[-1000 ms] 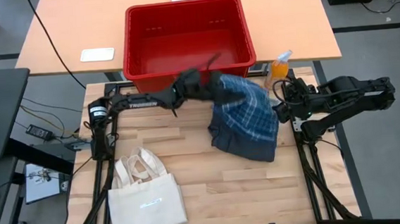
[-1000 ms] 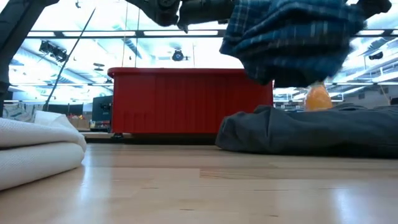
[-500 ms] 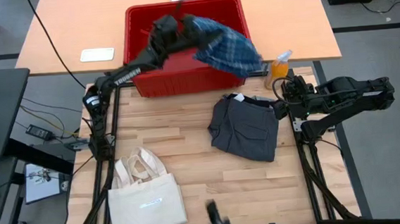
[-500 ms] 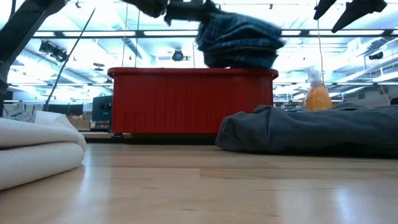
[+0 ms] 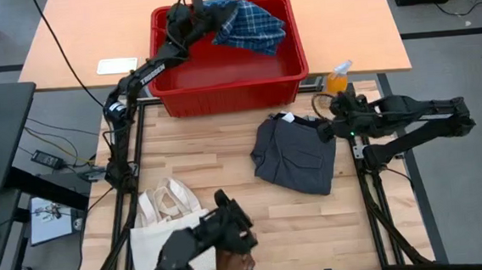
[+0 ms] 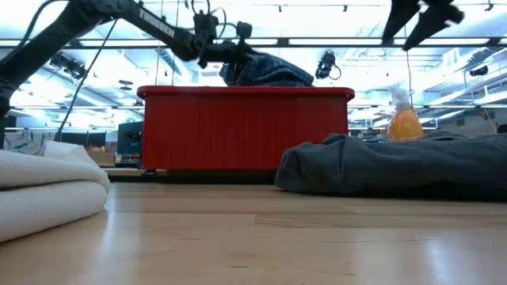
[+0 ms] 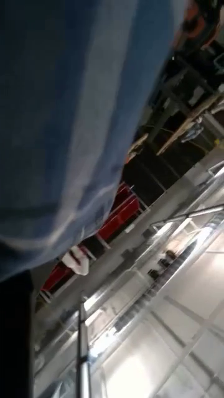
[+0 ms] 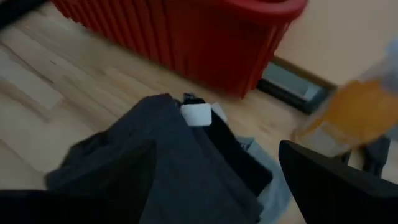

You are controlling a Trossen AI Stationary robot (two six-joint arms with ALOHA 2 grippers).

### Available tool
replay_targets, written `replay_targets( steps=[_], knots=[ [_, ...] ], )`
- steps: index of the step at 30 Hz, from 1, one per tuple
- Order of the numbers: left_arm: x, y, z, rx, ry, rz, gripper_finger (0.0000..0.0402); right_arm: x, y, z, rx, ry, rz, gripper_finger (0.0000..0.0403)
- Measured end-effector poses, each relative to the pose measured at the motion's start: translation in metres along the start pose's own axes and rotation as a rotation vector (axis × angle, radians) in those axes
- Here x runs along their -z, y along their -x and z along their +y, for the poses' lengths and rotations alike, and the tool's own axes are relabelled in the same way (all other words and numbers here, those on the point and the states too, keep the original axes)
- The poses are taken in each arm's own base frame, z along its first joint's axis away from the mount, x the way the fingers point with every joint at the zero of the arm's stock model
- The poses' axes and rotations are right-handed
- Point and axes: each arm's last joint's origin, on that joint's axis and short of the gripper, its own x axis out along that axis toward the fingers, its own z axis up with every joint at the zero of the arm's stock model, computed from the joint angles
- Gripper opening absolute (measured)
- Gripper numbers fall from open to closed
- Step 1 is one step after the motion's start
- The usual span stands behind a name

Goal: Fold laundry
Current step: Stack the blue shorts in the red organizer bin

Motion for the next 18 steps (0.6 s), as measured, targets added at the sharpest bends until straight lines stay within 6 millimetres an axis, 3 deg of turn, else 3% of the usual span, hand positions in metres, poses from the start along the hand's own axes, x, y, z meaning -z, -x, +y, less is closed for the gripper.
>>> replay_targets(
  steps=[4,8,10,12,15,18],
  knots=[
    [0.002,-0.002,0.023,-0.033,0.007,-0.002,0.0013,-0.010,-0.022,0.004,-0.014,0.077,-0.058,0.0345],
    [0.008,-0.003,0.046,-0.088,-0.146,0.040,0.0013,-0.025,-0.041,0.008,-0.101,0.089,-0.115,0.0345],
    [0.016,-0.002,0.067,-0.172,-0.166,0.107,0.0013,-0.031,-0.049,0.008,-0.142,0.056,-0.114,0.0345],
    [0.028,0.003,0.097,-0.291,-0.107,0.199,0.0014,-0.036,-0.056,0.007,-0.152,0.037,-0.112,0.0345],
    [0.046,0.018,0.144,-0.545,0.122,0.304,0.0020,-0.040,-0.063,0.003,-0.137,0.030,-0.099,0.0345],
    [0.050,0.033,0.167,-0.706,0.194,0.351,0.0044,-0.042,-0.067,-0.001,-0.133,0.036,-0.089,0.0345]
  ],
)
